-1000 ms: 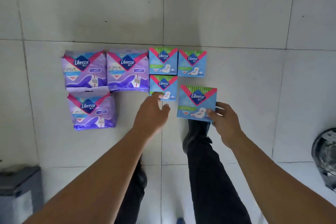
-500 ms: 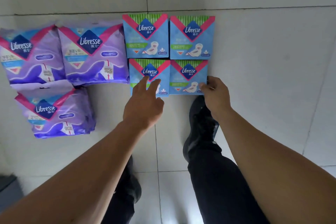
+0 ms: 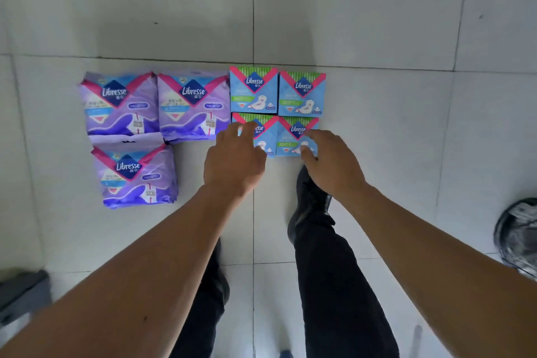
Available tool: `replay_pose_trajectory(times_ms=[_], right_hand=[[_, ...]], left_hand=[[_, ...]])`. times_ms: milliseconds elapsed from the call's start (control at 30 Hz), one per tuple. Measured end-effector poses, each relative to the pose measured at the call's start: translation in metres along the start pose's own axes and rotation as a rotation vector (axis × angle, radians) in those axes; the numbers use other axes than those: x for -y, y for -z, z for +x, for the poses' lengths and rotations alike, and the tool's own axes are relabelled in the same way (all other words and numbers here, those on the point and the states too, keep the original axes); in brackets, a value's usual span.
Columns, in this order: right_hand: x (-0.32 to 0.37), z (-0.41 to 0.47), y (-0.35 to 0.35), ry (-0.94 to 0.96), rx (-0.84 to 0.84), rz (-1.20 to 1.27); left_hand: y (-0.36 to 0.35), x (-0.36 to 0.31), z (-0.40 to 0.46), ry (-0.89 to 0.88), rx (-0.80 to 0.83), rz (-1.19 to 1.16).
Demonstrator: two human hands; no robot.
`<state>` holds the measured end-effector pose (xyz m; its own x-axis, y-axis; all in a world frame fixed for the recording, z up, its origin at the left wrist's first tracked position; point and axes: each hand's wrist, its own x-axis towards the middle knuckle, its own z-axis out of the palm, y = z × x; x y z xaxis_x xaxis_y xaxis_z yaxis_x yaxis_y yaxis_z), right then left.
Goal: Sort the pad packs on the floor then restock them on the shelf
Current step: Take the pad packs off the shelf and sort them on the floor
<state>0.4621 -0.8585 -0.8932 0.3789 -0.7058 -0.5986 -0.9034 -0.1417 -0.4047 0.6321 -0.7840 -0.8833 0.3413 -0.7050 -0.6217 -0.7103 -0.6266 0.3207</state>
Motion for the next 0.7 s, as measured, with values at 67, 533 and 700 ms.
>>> replay_pose_trajectory(times_ms=[67,533,700], right_hand=[[0.052,-0.026,0.024,0.152,-0.054,-0.175],[0.395,-0.182,0.075,0.835,-0.232,-0.47],[0.457,-0.253,0.032,1.092,-0.17,-0.541]], left_hand=[[0.04,0.004,-0.028,-0.029,-0.083,0.025],[0.272,0.156,-0.269,0.287,-0.69,-0.044],[0.277,0.215,-0.378,0.557,-0.783,-0.112]])
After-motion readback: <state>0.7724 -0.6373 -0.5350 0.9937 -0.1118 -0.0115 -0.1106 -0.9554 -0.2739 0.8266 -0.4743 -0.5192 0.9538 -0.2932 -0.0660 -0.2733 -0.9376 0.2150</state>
